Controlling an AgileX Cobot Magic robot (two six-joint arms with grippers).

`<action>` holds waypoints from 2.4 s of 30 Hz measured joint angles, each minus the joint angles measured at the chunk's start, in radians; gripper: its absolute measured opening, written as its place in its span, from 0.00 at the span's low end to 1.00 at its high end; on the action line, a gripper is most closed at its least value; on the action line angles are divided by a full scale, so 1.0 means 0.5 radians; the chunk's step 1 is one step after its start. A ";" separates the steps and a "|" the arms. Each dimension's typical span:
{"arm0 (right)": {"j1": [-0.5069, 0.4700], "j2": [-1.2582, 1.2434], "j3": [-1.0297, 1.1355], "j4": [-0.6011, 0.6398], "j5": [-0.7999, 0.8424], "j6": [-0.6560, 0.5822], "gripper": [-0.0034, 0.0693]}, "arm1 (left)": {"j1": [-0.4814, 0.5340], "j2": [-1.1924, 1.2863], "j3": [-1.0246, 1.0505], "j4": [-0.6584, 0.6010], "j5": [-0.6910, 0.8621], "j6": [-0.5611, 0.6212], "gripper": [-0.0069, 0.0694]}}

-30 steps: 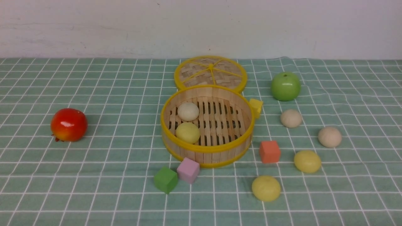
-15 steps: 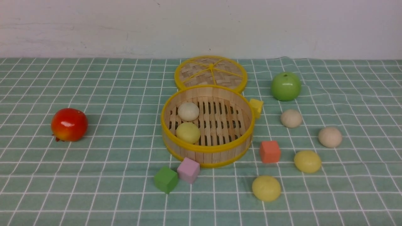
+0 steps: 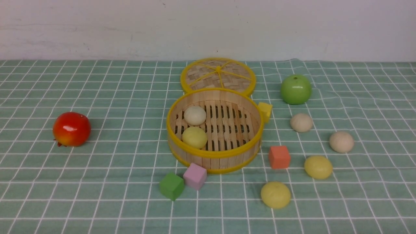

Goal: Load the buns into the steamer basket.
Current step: Use the right arm to grab a steamed stuffed bun

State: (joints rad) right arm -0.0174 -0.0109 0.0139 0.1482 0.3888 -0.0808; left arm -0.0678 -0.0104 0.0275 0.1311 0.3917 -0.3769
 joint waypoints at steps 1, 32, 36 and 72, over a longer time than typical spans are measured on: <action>0.000 0.000 0.004 0.018 -0.039 0.000 0.38 | 0.000 0.000 0.000 0.000 0.000 0.000 0.10; 0.000 0.823 -1.054 0.363 -0.312 0.162 0.38 | 0.000 0.000 0.004 0.009 0.000 0.000 0.13; 0.000 1.335 -1.301 0.303 -0.057 0.122 0.38 | 0.000 0.000 0.004 0.015 0.000 0.000 0.13; 0.381 3.752 -2.729 -0.020 0.777 0.302 0.38 | 0.000 0.000 0.006 0.047 0.000 0.000 0.18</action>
State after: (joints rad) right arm 0.1729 1.8648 -1.3504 0.1380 0.7775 0.0701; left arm -0.0678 -0.0104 0.0305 0.1547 0.3917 -0.3769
